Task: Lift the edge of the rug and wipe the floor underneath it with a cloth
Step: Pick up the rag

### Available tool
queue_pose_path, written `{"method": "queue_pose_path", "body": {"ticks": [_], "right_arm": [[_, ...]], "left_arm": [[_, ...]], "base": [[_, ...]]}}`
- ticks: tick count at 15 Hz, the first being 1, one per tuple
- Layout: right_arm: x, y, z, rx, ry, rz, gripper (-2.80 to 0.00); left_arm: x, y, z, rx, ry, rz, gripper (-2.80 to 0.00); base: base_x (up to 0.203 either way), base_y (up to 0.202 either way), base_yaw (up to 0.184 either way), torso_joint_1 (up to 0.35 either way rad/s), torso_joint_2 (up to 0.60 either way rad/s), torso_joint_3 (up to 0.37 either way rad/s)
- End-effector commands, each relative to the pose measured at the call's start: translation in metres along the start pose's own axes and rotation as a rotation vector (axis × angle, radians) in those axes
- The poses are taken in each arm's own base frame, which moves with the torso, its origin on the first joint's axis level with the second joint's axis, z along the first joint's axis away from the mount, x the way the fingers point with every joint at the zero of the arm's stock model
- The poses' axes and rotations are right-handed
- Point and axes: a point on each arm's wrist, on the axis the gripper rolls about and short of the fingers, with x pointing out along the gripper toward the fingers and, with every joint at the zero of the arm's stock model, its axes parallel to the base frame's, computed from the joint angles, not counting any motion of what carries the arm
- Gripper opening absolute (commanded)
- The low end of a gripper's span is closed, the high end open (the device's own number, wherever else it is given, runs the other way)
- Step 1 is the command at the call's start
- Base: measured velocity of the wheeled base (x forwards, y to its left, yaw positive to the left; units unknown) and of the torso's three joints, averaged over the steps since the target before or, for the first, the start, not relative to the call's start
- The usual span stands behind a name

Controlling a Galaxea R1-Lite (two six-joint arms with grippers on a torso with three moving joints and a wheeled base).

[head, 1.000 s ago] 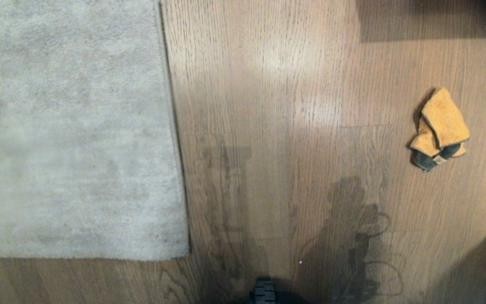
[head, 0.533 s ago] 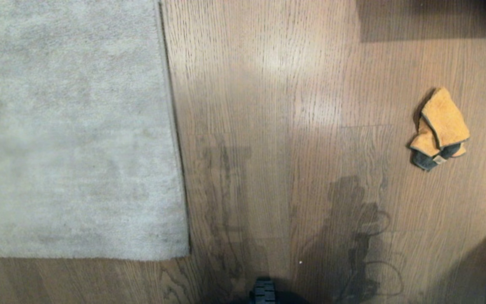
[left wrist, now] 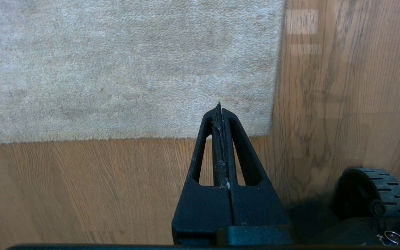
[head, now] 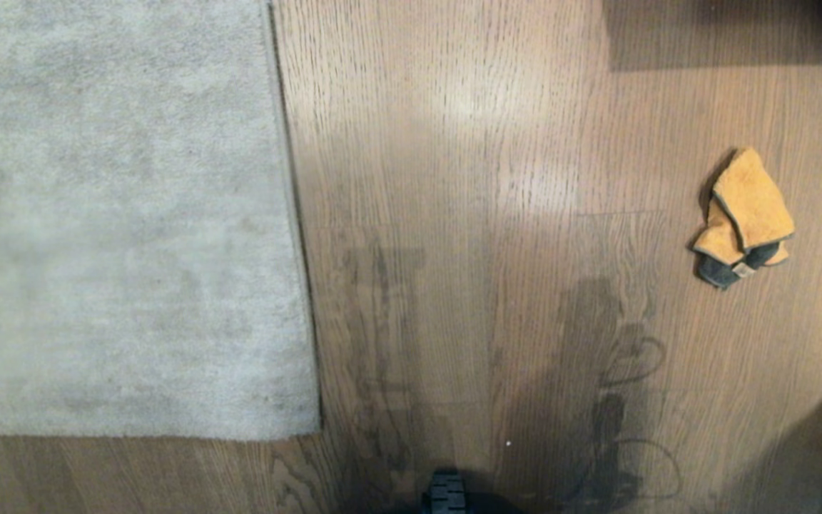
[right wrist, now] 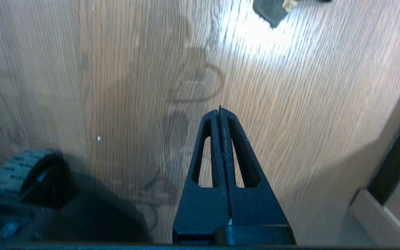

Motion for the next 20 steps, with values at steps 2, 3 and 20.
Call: {"method": "queue_pose_path", "body": {"ticks": [2,3,20], "right_arm": [[0.018,-0.003,0.009,0.006,0.07,0.013,-2.8],[0.022,-0.003,0.013,0.008,0.08,0.014,-2.8],[0.135,-0.02,0.061,0.057,0.173,0.017,0.0]], "left_arm": [[0.0,0.0,0.0,-0.001,0.0,0.0,-2.8],[0.0,0.0,0.0,-0.001,0.0,0.0,-2.8],[0.0,0.0,0.0,-0.001,0.0,0.0,-2.8]], "base": [[0.0,0.0,0.0,0.0,0.0,0.0],[0.0,0.0,0.0,0.0,0.0,0.0],[0.0,0.0,0.0,0.0,0.0,0.0]]}}
